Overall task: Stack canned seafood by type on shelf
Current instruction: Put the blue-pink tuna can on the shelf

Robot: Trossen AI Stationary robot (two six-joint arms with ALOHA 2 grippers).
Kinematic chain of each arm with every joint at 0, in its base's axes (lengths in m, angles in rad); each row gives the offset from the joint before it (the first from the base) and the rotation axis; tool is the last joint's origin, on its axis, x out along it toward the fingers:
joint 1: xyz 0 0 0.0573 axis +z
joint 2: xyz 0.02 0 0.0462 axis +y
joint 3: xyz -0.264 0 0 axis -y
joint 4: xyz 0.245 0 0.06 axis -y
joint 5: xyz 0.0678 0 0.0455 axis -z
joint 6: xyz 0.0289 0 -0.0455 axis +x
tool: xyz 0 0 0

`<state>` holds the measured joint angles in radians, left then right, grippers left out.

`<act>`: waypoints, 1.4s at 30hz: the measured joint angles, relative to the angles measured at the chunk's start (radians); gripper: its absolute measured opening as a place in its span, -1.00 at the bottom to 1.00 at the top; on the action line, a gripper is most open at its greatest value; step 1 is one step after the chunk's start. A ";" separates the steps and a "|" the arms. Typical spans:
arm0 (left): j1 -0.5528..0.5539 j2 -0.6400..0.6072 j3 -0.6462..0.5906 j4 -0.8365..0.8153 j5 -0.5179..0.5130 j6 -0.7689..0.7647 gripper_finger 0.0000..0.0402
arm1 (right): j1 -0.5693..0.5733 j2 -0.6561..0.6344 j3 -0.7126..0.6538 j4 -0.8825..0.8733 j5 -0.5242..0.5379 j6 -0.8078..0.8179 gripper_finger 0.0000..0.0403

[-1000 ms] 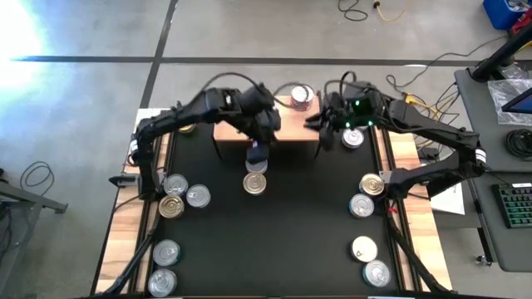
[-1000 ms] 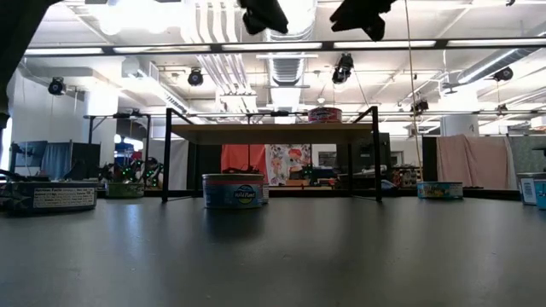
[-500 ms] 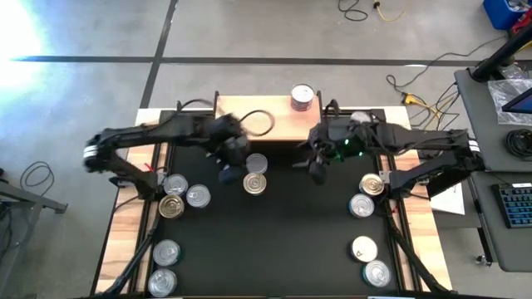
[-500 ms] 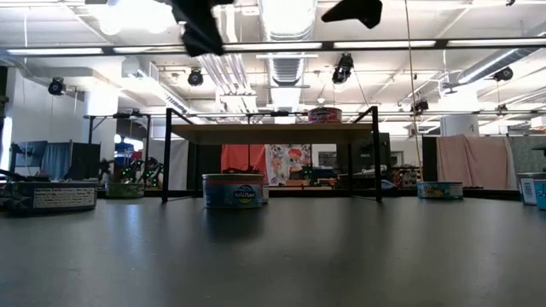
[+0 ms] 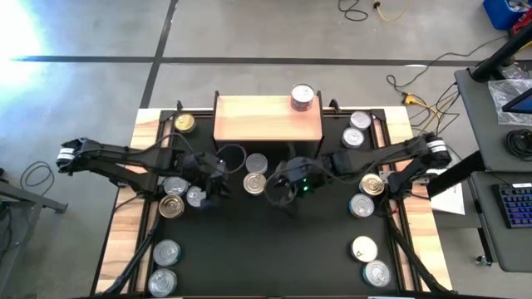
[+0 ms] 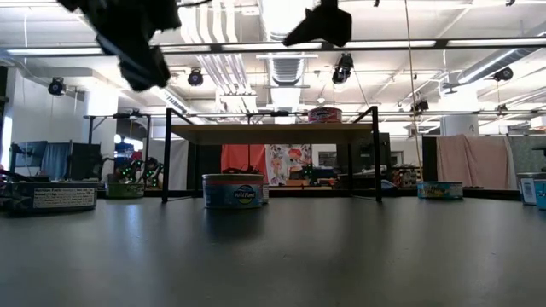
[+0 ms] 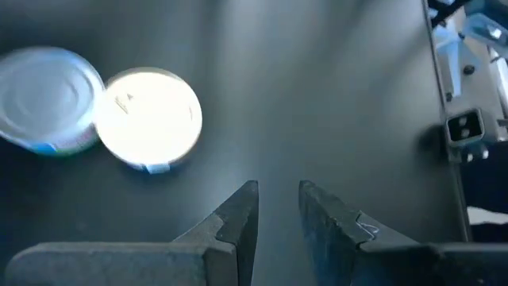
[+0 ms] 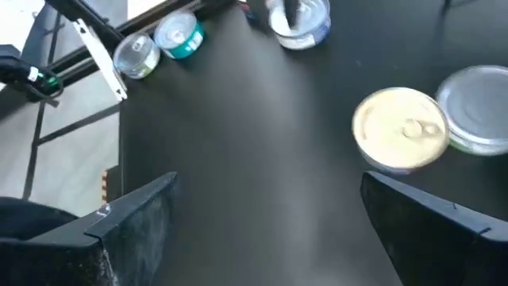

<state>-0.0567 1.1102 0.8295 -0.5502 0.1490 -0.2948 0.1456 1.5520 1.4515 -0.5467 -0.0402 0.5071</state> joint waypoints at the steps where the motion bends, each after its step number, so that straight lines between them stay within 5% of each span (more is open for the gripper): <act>1: -0.002 -0.001 -0.022 0.017 0.008 -0.005 -0.61 | 0.012 0.011 0.009 0.003 0.019 -0.001 0.89; 10: -0.065 0.011 -0.119 0.086 0.038 -0.092 -0.61 | 0.161 0.079 -0.048 0.032 0.382 -0.021 0.89; 16: -0.106 0.051 -0.174 0.114 -0.059 -0.049 -0.61 | 0.190 0.165 -0.100 0.278 0.510 -0.082 0.89; 25: -0.053 0.183 -0.305 0.412 -0.180 0.035 -0.61 | 0.063 0.316 -0.133 0.343 0.420 -0.076 0.89; 42: 0.027 0.441 -0.299 0.632 -0.322 0.254 -0.61 | -0.096 0.383 -0.152 0.304 0.341 -0.292 0.89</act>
<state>-0.0299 1.5509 0.5304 0.0820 -0.1729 -0.0413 0.0498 1.9355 1.2995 -0.2430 0.3012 0.2148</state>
